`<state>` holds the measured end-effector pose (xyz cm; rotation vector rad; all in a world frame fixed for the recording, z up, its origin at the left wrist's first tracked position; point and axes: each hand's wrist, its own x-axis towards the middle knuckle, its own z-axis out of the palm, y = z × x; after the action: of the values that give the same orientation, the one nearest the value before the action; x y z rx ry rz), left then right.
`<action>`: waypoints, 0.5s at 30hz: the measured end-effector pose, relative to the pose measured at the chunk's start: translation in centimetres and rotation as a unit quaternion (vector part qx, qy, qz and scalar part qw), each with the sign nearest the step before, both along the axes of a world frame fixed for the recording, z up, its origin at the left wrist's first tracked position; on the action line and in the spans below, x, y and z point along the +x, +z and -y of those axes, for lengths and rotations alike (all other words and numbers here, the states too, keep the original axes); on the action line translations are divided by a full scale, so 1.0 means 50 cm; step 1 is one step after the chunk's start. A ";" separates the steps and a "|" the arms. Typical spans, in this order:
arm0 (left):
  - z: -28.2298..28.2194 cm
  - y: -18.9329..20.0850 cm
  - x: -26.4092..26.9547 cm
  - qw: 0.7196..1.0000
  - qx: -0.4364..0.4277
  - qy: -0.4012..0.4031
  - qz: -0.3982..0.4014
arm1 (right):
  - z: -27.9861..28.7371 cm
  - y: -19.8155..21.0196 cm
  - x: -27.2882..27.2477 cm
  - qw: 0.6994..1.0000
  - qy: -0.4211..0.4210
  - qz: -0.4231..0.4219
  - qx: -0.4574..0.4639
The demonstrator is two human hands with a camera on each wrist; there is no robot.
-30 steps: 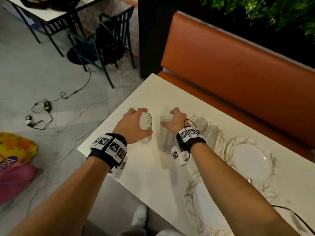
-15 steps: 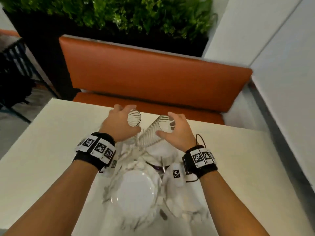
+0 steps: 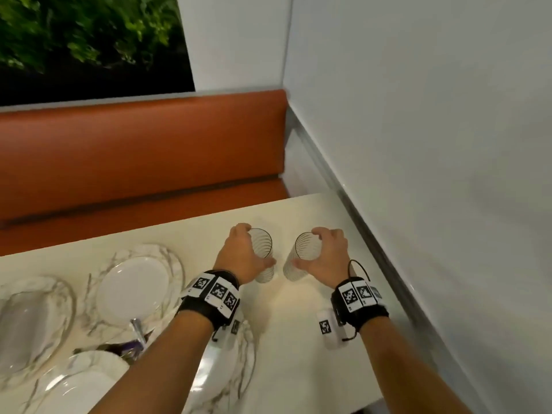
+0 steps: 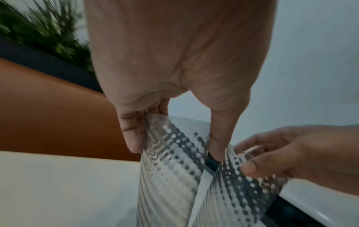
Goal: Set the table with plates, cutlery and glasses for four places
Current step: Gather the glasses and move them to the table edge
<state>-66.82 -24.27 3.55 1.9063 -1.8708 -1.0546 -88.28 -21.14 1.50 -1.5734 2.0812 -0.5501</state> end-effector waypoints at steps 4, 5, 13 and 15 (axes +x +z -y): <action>0.023 -0.057 -0.112 0.999 0.007 -0.031 0.024 | 0.023 -0.049 -0.081 0.999 -0.032 -0.028 0.026; 0.030 -0.069 -0.133 0.999 0.001 -0.041 0.032 | 0.031 -0.060 -0.097 0.998 -0.034 -0.038 0.032; 0.090 -0.118 -0.243 0.996 -0.028 -0.062 0.052 | 0.109 -0.089 -0.177 0.995 -0.055 -0.072 0.040; 0.104 -0.121 -0.264 0.996 -0.030 -0.062 0.049 | 0.130 -0.089 -0.191 0.996 -0.056 -0.056 0.027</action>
<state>-80.00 -29.48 -2.51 1.8600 -2.0740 -0.9454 -97.85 -27.67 -2.96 -1.4939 2.2596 -0.4496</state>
